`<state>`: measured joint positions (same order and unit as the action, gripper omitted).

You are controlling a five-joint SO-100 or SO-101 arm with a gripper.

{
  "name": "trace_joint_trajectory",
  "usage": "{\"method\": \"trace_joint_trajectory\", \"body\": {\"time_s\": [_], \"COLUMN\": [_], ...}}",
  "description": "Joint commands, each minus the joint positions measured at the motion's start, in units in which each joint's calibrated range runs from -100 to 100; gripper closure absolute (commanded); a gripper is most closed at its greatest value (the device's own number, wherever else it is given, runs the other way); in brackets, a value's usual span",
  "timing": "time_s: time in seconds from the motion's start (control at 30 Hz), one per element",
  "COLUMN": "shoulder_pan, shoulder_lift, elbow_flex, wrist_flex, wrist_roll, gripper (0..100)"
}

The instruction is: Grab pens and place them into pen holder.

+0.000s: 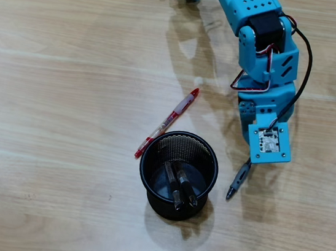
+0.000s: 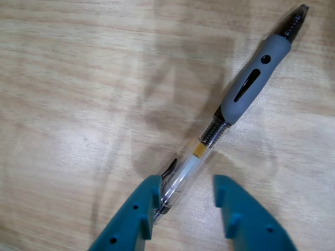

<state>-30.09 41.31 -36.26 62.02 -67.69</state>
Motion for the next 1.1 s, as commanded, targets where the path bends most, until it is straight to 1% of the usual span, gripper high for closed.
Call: {"method": "trace_joint_trajectory", "body": {"time_s": [0.0, 0.17, 0.37, 0.7, 0.77, 0.87, 1.07], "shoulder_pan": [1.0, 1.4, 0.4, -1.3, -1.4, -1.4, -2.0], "shoulder_lift": [-0.5, 1.2, 4.8, 8.5, 9.0, 9.7, 9.8], "elbow_flex": [-0.4, -1.1, -0.6, -0.4, -0.4, -0.3, 1.9], "wrist_flex": [-1.0, -1.2, -8.1, -8.0, -7.8, -7.7, -7.8], "wrist_roll": [-0.4, -0.5, -0.5, -3.3, -3.6, -3.7, -4.3], "gripper": [82, 82, 82, 82, 86, 95, 96]}}
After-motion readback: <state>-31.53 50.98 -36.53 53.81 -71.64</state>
